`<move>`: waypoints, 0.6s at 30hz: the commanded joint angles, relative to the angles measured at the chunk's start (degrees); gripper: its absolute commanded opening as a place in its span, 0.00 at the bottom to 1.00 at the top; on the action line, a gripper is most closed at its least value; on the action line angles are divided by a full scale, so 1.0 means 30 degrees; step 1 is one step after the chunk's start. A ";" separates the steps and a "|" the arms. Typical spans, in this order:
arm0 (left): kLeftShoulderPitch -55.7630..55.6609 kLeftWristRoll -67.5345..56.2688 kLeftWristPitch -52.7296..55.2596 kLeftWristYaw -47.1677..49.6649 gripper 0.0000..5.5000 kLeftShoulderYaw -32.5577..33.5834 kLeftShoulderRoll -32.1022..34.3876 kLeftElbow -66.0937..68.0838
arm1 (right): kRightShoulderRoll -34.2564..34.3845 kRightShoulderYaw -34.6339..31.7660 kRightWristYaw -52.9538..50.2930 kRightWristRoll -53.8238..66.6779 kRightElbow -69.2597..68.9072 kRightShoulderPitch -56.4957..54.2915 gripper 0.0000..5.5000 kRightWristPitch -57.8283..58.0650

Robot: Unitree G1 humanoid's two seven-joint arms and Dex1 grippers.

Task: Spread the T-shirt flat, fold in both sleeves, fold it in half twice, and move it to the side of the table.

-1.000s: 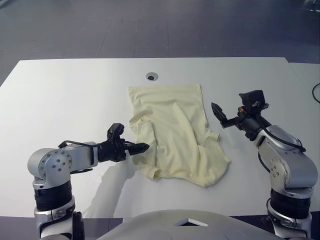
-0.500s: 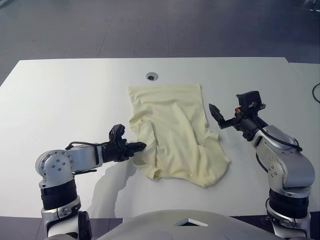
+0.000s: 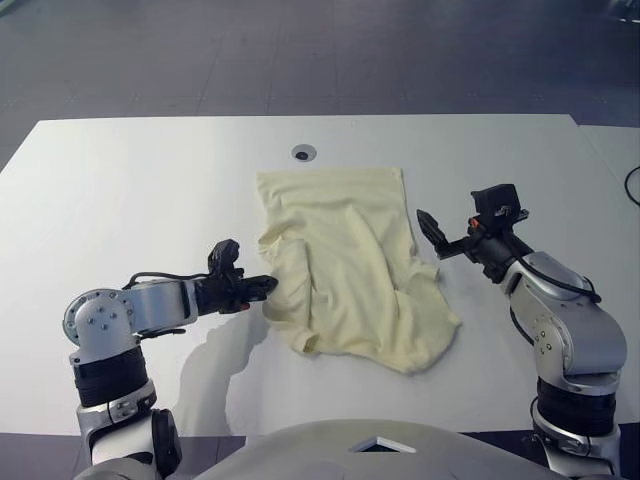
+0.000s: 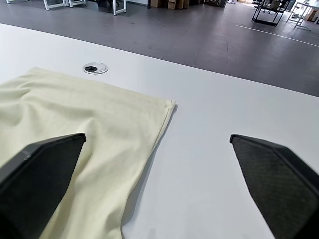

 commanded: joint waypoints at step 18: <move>0.0216 -0.0447 0.0186 0.2875 0.00 0.3706 0.0847 0.0253 | 0.0368 -0.0347 -0.1328 -0.0288 -0.0860 0.1470 0.98 -0.0310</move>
